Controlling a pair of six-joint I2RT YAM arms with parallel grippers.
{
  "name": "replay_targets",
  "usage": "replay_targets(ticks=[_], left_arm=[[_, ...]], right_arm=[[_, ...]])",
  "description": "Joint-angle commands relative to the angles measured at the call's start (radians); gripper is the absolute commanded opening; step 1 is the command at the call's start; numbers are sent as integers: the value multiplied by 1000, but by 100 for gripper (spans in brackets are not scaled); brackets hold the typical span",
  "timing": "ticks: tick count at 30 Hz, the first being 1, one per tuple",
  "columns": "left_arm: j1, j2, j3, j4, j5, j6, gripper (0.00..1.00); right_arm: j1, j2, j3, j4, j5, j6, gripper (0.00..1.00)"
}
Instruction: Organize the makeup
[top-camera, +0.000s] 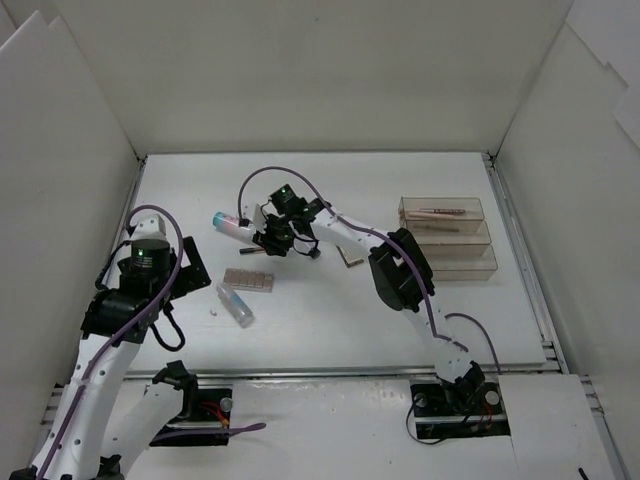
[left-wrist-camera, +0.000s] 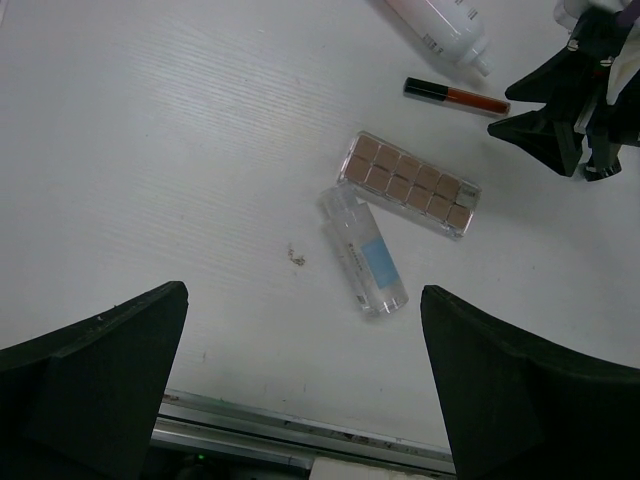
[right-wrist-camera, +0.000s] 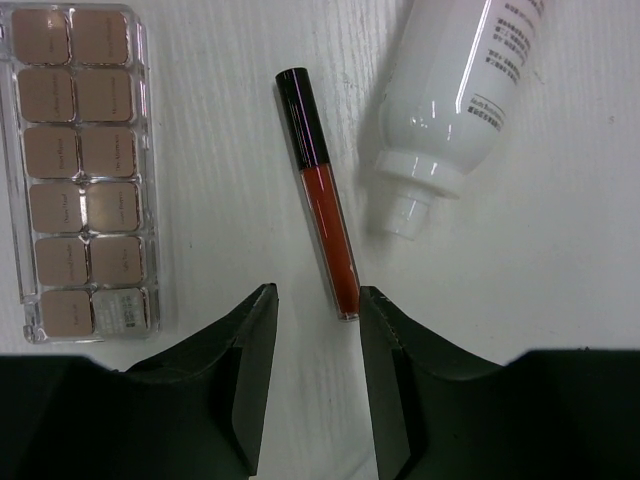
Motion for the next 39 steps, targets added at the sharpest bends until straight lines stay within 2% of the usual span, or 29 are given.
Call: replay_targets(ticks=[1,10,14,22,25,28,29,32,35,39], left_arm=[[-2,0,27,-4,-18,-13,98],[-2,13,30,-1,-20,-4,98],[-2,15,39,-4,-16,-1,98],[-2,1,41,-28,-21,-1,98],[-2,3,44,-31,-20,-1,98],[-2,12,48,-27,-15,0,98],[-2,15,48,-25,-13,0,98],[-2,24,52,-19,-6,2,98],[-2,32,55,-8,-1,3,98],[-2,36,58,8,-6,11,98]], right_arm=[[10,4,70,27,0,-10,36],[34,49,142,-6,55,-10,38],[53,102,251,-120,98,-16,37],[59,152,322,-249,125,2,35],[58,164,336,-293,125,4,31],[59,167,331,-319,132,-7,17],[58,159,318,-319,137,-10,9],[56,135,281,-319,146,-29,0],[51,110,246,-321,164,-52,0],[36,-3,202,-318,174,-142,0]])
